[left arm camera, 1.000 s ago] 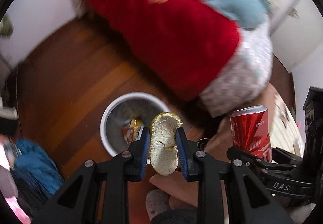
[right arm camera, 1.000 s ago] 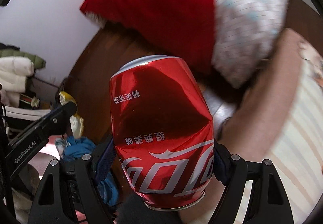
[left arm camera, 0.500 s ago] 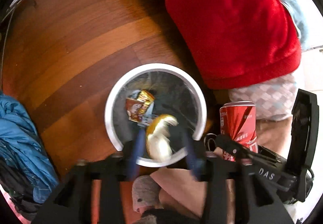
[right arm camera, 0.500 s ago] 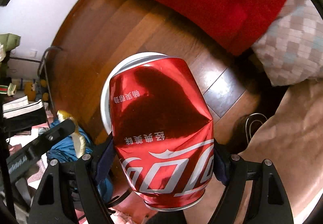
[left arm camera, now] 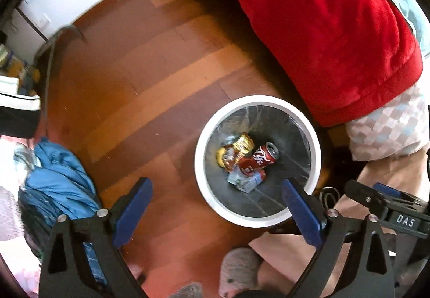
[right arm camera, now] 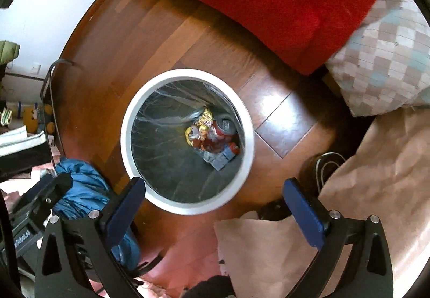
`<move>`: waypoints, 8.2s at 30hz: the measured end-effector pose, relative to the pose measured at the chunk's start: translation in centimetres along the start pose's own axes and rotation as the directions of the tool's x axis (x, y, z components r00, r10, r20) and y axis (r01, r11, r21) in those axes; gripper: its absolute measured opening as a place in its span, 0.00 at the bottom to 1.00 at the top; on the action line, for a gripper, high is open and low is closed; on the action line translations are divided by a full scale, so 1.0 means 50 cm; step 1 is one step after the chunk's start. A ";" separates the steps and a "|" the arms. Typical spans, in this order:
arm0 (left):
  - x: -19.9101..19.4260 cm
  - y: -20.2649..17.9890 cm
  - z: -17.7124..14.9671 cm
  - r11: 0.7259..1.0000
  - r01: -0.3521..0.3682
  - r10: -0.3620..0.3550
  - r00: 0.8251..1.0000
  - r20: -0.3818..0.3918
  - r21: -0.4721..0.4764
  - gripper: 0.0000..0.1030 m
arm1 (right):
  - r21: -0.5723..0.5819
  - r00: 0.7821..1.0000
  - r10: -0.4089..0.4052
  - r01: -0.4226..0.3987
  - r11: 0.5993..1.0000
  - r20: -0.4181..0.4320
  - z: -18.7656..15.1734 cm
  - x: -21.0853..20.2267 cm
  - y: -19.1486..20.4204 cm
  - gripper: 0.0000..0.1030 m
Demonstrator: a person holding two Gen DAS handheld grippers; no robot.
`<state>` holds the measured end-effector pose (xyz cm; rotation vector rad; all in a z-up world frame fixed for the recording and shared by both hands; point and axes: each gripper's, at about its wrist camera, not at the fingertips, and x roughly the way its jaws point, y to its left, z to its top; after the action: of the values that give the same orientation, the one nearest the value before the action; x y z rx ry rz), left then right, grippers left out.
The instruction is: Collect trash
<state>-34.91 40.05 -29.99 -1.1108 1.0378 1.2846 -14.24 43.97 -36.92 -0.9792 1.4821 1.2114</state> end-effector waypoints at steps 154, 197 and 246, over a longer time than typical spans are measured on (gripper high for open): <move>0.026 -0.099 0.077 0.964 0.263 -0.247 0.941 -0.230 0.041 0.63 | 0.047 0.991 0.136 -0.137 0.990 0.016 -0.065 -0.095 -0.020 0.40; -0.254 -0.066 -0.141 0.996 -0.018 0.001 0.980 0.197 0.084 0.94 | -0.097 0.967 -0.024 0.050 0.994 0.255 -0.226 -0.288 0.002 1.00; -0.245 -1.251 -0.678 0.112 -0.168 -0.280 0.940 0.194 0.979 0.94 | 0.779 0.927 -0.166 -0.176 0.602 0.338 -0.823 -0.447 -1.237 0.28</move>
<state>28.24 6.07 -21.78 0.2069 1.2182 0.3437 42.61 -7.76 -26.43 -0.0917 1.4674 0.5348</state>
